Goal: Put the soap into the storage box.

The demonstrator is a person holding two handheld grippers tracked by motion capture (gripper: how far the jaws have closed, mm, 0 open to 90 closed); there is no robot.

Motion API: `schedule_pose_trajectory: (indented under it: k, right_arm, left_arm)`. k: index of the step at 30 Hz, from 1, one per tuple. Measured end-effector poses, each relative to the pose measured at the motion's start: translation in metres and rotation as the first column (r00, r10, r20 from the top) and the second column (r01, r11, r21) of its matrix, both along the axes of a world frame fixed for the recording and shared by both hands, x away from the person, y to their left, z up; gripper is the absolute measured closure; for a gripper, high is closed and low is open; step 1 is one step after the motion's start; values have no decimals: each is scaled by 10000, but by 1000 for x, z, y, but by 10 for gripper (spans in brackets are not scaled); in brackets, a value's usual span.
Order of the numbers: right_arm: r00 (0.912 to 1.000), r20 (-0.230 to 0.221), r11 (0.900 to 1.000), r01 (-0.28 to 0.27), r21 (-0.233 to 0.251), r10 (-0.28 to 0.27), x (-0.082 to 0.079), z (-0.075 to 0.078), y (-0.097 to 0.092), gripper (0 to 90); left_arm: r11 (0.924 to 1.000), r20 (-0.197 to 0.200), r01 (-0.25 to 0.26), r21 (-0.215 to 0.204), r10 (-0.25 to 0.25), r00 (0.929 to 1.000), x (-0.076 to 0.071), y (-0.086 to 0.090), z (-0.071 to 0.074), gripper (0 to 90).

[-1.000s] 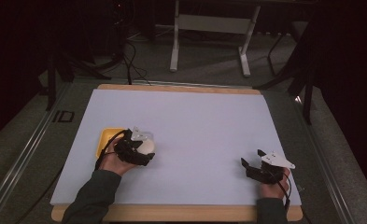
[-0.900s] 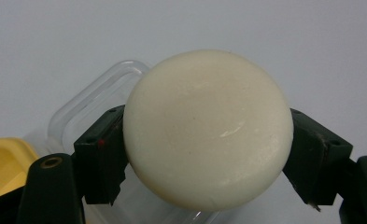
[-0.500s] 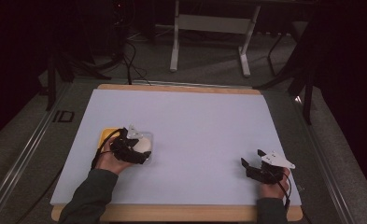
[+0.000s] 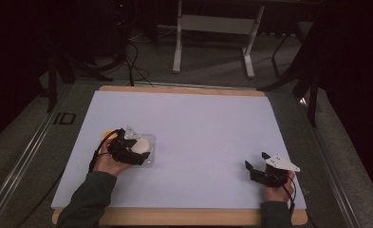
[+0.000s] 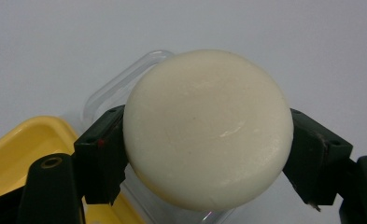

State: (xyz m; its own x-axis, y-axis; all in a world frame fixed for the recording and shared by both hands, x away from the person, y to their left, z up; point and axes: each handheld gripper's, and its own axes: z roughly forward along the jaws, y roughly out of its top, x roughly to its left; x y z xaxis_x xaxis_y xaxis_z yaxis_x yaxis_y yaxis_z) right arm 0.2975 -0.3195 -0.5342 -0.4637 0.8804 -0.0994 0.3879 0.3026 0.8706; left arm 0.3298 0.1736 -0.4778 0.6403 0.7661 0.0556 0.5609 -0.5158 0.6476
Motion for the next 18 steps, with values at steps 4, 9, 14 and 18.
schedule_pose_trajectory:
  k: [4,9,14,18]
  right_arm:
    - [10000,18,10000,-7,-16,7,0,0,0,225]
    - [10000,22,10000,9,-2,-9,0,0,0,225]
    - [10000,22,10000,13,-6,-13,0,0,0,225]
    - [10000,26,10000,10,-10,-10,0,0,0,225]
  left_arm:
    - [9999,-8,-105,-7,105,9999,0,4,1,241]
    - [9996,19,-269,-123,269,9996,0,9,1,241]
    - [9990,-2,-430,-124,430,9991,0,16,1,241]
    - [9983,-2,-566,-152,566,9984,0,19,2,241]
